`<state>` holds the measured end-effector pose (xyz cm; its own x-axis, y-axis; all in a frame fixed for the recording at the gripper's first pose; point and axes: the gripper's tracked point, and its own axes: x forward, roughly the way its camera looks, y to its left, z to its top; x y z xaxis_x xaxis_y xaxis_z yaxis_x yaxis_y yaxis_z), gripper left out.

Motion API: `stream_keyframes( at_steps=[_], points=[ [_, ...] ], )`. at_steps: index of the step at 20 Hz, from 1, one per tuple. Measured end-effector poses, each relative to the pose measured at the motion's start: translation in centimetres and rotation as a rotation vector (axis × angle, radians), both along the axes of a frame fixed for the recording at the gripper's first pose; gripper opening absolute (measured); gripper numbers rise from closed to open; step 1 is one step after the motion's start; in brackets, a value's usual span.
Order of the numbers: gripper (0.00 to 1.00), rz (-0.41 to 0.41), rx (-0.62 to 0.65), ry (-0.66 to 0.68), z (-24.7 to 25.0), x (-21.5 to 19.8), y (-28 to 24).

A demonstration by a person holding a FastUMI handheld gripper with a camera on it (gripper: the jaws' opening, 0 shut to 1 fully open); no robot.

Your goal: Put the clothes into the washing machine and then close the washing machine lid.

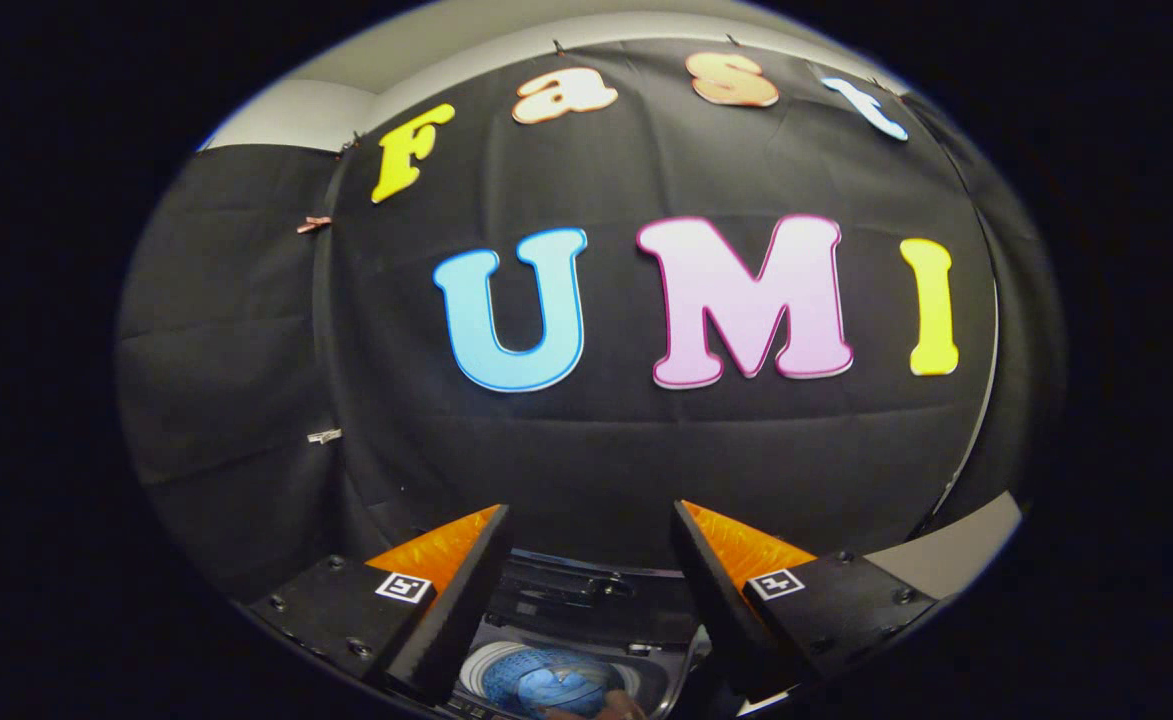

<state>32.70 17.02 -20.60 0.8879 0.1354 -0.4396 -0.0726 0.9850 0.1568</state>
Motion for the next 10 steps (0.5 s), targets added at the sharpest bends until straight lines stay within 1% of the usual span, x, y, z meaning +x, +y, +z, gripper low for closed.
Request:
stream_keyframes(
  at_steps=[2, 5, 10],
  points=[
    [0.99, -0.015, -0.002, 0.07, -3.5, 1.9, 0.2],
    [0.99, -0.031, 0.009, 0.136, -7.7, 4.0, 0.5],
    [0.99, -0.064, -0.007, 0.226, -12.8, 5.7, -0.3]
  ],
)
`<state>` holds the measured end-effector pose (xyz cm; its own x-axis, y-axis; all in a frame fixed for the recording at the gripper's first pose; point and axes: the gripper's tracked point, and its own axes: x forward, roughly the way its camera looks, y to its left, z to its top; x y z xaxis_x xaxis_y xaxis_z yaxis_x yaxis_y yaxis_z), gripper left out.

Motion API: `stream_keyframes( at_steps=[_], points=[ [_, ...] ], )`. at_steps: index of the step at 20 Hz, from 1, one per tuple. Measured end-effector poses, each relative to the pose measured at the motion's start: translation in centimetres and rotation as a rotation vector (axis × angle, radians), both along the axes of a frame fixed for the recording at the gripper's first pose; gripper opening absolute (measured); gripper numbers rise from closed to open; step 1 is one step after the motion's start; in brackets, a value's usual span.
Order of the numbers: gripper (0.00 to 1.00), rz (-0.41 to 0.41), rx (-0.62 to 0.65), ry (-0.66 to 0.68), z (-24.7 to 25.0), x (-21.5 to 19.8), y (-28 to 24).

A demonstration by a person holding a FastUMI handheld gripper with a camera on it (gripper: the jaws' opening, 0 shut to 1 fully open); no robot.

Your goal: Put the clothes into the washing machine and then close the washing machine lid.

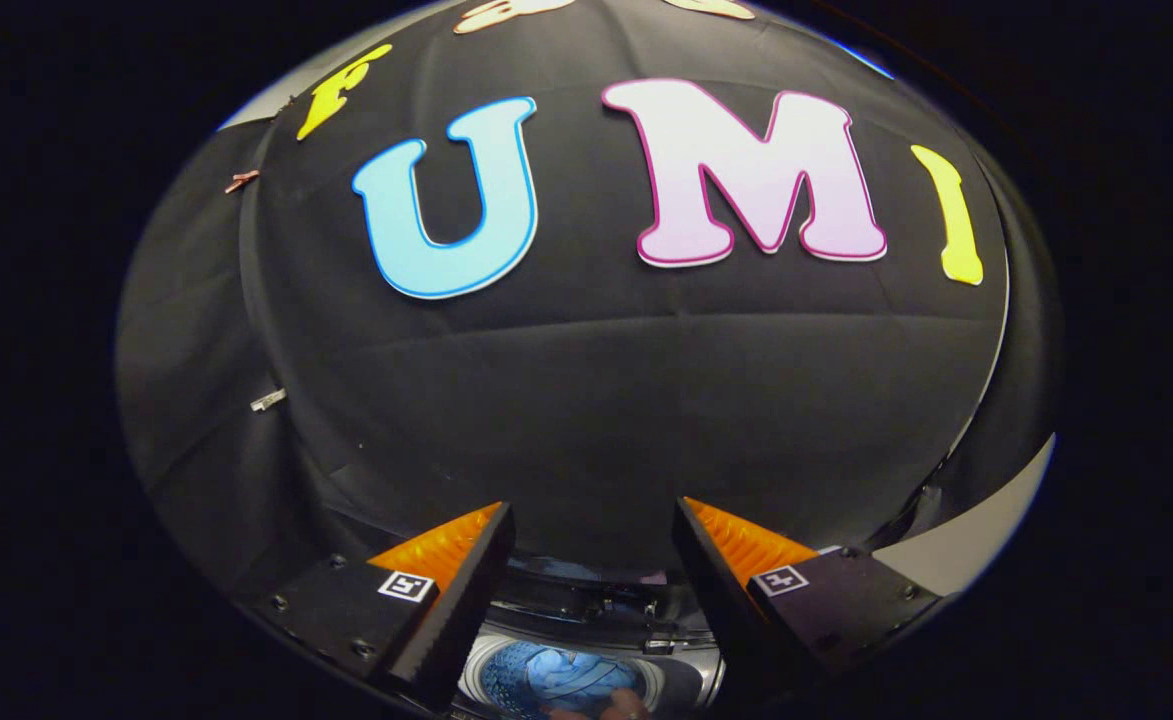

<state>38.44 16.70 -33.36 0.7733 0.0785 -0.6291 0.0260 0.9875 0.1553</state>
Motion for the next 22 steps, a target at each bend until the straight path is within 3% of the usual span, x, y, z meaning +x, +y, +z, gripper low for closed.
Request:
stream_keyframes(
  at_steps=[11, 22],
  points=[
    [1.0, -0.008, -0.027, 0.059, -2.7, 0.0, 0.3],
    [0.99, 0.003, -0.032, 0.147, -1.8, -11.6, 2.0]
  ],
)
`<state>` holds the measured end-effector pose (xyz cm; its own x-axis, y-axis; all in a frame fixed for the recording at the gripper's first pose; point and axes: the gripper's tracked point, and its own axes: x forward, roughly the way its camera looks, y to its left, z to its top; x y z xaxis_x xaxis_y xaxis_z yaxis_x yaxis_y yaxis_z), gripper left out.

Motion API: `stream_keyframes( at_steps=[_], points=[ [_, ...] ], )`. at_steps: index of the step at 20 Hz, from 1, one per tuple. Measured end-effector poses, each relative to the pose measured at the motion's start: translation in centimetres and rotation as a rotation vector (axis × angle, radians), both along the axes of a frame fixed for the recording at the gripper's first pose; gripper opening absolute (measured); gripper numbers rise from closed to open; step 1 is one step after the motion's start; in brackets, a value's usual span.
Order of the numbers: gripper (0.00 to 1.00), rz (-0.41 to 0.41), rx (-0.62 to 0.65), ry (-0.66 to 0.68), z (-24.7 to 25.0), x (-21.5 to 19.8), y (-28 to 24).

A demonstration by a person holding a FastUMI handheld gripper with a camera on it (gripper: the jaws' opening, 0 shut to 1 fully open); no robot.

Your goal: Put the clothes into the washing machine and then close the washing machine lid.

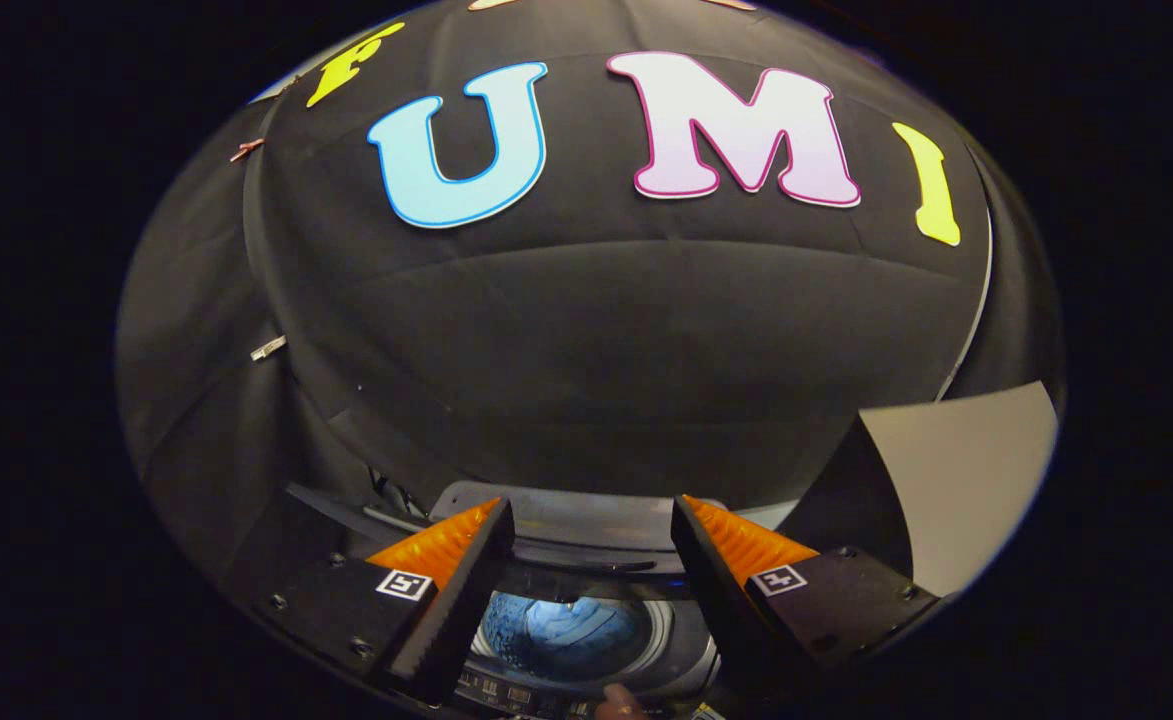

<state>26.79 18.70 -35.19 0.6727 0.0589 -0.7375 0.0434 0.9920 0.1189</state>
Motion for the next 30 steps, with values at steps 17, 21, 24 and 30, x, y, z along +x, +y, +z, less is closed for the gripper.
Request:
stream_keyframes(
  at_steps=[17, 21, 24, 30],
  points=[
    [0.95, 0.064, -0.008, -0.172, 10.5, -8.5, -1.8],
    [0.95, 0.081, -0.023, -0.299, 15.4, -9.7, -3.4],
    [0.94, 0.103, -0.048, -0.41, 19.5, -11.2, -4.8],
    [0.96, 0.099, -0.093, -0.614, 26.6, -16.0, -8.5]
  ],
)
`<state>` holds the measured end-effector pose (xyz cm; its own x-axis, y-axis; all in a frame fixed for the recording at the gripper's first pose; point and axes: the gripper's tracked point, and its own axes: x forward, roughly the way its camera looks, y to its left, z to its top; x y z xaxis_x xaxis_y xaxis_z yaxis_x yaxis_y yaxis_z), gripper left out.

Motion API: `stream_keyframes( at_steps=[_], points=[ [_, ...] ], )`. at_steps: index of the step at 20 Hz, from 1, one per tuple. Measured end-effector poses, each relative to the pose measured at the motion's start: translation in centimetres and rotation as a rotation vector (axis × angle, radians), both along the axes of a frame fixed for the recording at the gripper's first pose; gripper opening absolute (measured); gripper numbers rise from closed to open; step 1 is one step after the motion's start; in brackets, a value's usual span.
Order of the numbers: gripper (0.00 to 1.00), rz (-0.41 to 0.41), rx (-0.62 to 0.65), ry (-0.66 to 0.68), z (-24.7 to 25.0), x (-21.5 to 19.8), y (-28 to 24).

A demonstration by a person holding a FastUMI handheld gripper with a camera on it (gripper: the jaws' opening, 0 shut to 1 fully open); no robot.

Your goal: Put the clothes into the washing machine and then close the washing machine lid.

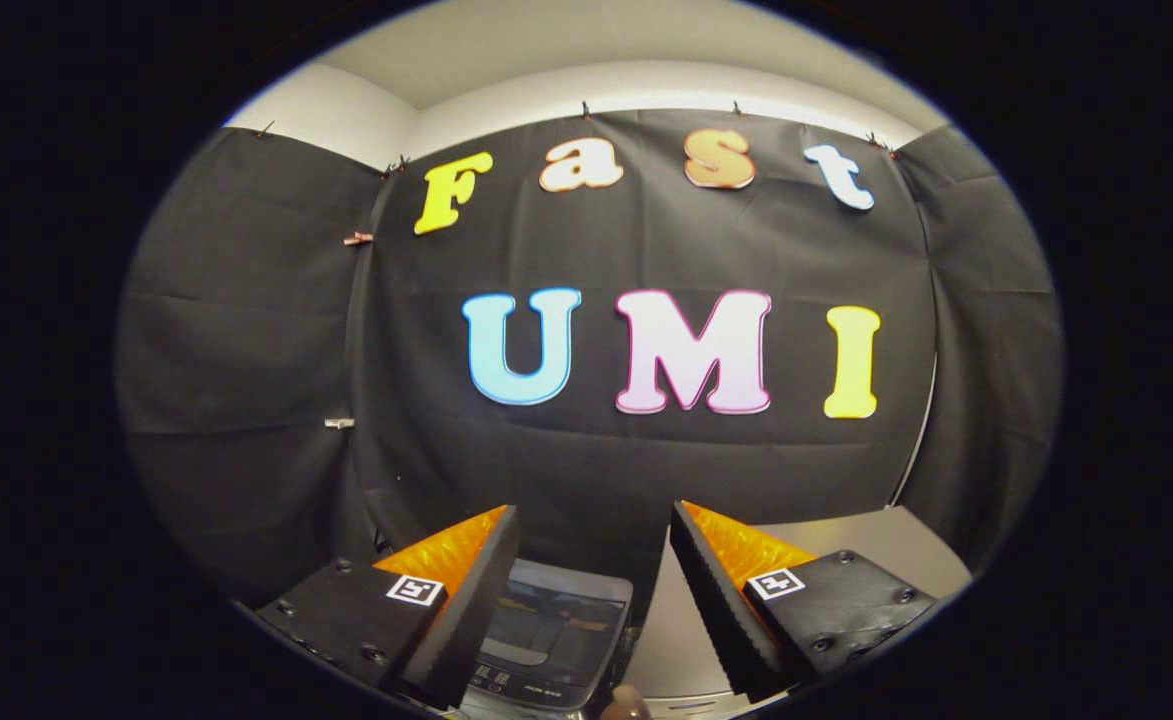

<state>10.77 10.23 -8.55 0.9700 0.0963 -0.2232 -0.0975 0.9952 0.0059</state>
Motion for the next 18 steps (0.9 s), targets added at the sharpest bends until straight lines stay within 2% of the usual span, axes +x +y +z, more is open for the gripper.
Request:
stream_keyframes(
  at_steps=[7, 13, 18],
  points=[
    [0.98, -0.065, -0.005, -0.102, 4.7, -5.7, -5.3],
    [0.98, -0.114, -0.023, -0.152, 7.0, -8.3, -8.9],
    [0.98, -0.117, -0.025, -0.179, 8.0, -9.6, -10.4]
  ],
)
